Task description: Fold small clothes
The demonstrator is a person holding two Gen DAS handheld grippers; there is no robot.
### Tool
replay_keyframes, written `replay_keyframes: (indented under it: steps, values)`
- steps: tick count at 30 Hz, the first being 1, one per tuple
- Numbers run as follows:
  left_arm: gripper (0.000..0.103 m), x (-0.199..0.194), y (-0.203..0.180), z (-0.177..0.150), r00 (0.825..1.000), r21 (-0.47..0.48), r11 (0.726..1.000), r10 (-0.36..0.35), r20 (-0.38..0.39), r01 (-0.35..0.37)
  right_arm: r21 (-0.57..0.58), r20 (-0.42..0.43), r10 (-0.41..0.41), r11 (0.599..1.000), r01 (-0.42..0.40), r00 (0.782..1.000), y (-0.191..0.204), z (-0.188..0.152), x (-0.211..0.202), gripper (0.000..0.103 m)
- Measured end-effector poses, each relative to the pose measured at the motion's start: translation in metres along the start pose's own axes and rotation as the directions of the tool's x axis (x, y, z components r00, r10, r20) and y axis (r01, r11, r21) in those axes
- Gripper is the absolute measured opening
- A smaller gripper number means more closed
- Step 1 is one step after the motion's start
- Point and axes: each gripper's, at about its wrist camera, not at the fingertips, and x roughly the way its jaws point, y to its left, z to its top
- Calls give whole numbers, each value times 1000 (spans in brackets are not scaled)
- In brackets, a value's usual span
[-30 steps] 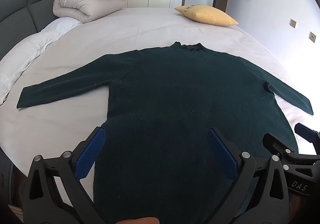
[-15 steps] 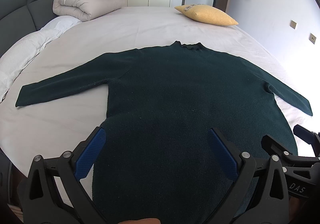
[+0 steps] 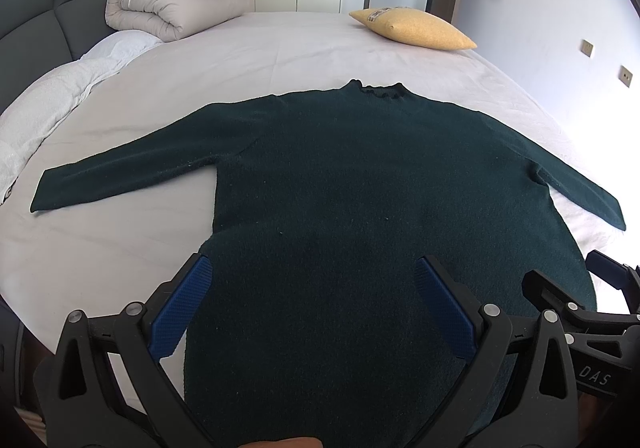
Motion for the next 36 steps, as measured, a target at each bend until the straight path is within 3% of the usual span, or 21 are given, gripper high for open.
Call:
replay_keyframes:
  steps: [36]
  values:
    - [103, 3, 1, -5, 1000, -4, 1000, -3, -4, 3, 2, -5, 3, 1000, -3, 1000, 0, -3, 1, 103]
